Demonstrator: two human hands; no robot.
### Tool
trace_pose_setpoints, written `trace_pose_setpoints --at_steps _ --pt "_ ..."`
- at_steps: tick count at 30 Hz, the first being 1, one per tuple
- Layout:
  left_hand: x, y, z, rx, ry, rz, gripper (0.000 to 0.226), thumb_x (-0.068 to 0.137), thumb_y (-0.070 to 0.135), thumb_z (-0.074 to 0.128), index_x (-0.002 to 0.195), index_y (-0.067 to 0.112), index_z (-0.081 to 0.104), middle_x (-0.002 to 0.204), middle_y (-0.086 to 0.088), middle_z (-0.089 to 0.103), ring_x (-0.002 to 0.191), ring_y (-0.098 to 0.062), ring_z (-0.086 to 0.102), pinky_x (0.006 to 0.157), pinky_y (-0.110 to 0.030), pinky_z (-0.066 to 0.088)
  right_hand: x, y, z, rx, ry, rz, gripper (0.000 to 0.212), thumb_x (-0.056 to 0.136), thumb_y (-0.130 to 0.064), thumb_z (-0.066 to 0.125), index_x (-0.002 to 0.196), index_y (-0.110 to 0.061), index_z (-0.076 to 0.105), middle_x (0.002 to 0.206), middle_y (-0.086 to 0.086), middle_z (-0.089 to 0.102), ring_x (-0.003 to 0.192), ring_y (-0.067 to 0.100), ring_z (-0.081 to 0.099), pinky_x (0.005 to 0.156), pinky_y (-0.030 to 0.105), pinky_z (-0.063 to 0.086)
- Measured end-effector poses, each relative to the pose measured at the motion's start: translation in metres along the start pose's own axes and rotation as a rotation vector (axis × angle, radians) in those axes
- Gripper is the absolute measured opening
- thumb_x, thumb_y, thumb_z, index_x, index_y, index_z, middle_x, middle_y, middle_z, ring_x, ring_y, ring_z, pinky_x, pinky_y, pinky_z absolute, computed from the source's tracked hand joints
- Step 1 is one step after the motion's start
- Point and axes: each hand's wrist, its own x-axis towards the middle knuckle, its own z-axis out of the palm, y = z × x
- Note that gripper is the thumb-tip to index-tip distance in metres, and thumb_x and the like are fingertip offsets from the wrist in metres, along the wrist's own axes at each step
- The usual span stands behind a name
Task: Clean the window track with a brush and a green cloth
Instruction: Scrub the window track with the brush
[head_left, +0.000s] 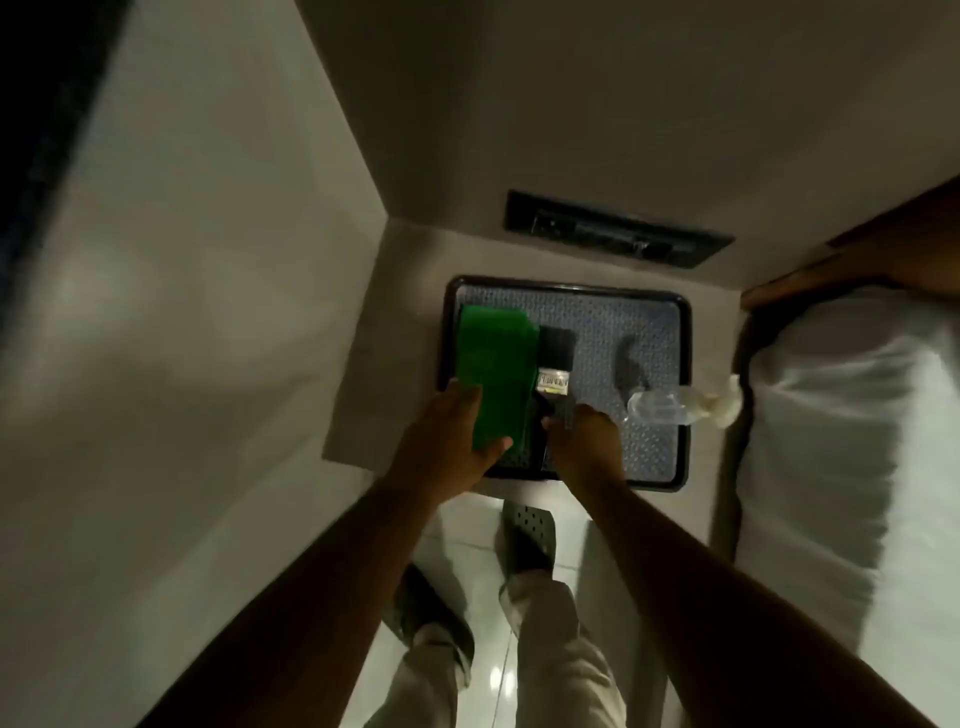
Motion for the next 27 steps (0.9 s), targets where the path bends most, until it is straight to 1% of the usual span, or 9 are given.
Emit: trace_pose_setpoints --at_steps 4,8,13,16,18,21,23,25,27 --pt "0.035 -0.007 0.046 0.168 -0.093 0.070 0.080 0.094 0.056 0.047 0.155 0.016 0.013 0.163 -0.013 0.004 0.149 -0.035 0.003 0.120 -0.049 0.018 0.042 0.011 0.037 -0.014 0.075 0.065 0.038 0.087 -0.040 0.054 0.097 -0.006 0.070 0.096 0.011 0.072 0.088 0.029 0.066 0.070 0.027 0.042" --pt "0.042 -0.019 0.080 0.275 -0.044 0.113 0.082 0.093 0.057 0.045 0.155 0.017 0.008 0.163 -0.015 -0.003 0.149 -0.038 -0.003 0.119 -0.054 0.015 0.056 0.023 0.066 -0.058 0.118 0.062 0.059 0.075 -0.063 0.039 0.088 -0.013 0.067 0.086 0.010 0.070 0.079 0.028 0.067 0.071 0.035 0.055" --pt "0.037 -0.022 0.075 0.287 -0.025 0.140 0.085 0.092 0.061 0.045 0.155 0.019 0.006 0.163 -0.014 -0.004 0.149 -0.035 -0.005 0.118 -0.053 0.012 0.051 0.012 0.050 0.016 0.095 0.112 0.037 0.086 -0.038 0.057 0.091 -0.003 0.067 0.091 0.017 0.071 0.083 0.031 0.066 0.069 0.030 0.042" --pt "0.026 -0.021 0.048 0.283 -0.002 0.150 0.088 0.090 0.062 0.047 0.155 0.019 0.006 0.163 -0.015 -0.005 0.149 -0.036 -0.005 0.118 -0.052 0.008 0.044 0.014 0.035 0.072 0.080 0.136 0.042 0.088 -0.035 0.057 0.096 0.005 0.067 0.095 0.023 0.069 0.090 0.034 0.066 0.069 0.031 0.039" --pt "0.014 -0.016 0.020 0.296 0.040 0.161 0.089 0.089 0.062 0.049 0.155 0.019 0.008 0.162 -0.017 -0.003 0.149 -0.037 -0.004 0.118 -0.053 0.010 0.034 0.010 0.023 0.137 0.078 0.148 0.040 0.091 -0.031 0.053 0.092 0.007 0.066 0.087 0.021 0.067 0.085 0.031 0.065 0.067 0.033 0.042" --pt "-0.016 0.001 -0.034 0.303 0.130 0.190 0.091 0.086 0.062 0.055 0.154 0.016 0.015 0.162 -0.020 0.004 0.148 -0.040 0.003 0.117 -0.056 0.015 0.006 -0.006 -0.008 0.255 0.075 0.183 0.029 0.092 -0.023 0.048 0.086 0.001 0.064 0.082 0.020 0.066 0.084 0.038 0.067 0.064 0.039 0.052" --pt "-0.040 0.022 -0.073 0.308 0.212 0.226 0.091 0.085 0.062 0.057 0.153 0.015 0.019 0.161 -0.022 0.008 0.148 -0.041 0.008 0.117 -0.056 0.018 -0.018 -0.016 -0.033 0.305 0.075 0.157 0.025 0.093 -0.017 0.046 0.104 -0.001 0.061 0.088 0.019 0.063 0.080 0.036 0.065 0.054 0.029 0.043" --pt "-0.070 0.040 -0.113 0.339 0.306 0.264 0.086 0.086 0.062 0.055 0.151 0.014 0.026 0.161 -0.021 0.013 0.148 -0.039 0.011 0.118 -0.054 0.018 -0.048 -0.037 -0.065 0.527 0.076 0.078 0.041 0.092 -0.016 0.048 0.132 -0.021 0.043 0.104 0.016 0.062 0.080 0.033 0.064 0.055 0.029 0.046" --pt "-0.097 0.052 -0.149 0.360 0.414 0.300 0.079 0.087 0.064 0.048 0.148 0.015 0.036 0.159 -0.020 0.020 0.147 -0.037 0.015 0.119 -0.051 0.018 -0.075 -0.066 -0.102 0.747 0.078 0.004 0.052 0.095 -0.010 0.047 0.138 -0.036 0.032 0.093 0.015 0.065 0.068 0.027 0.064 0.048 0.031 0.050"
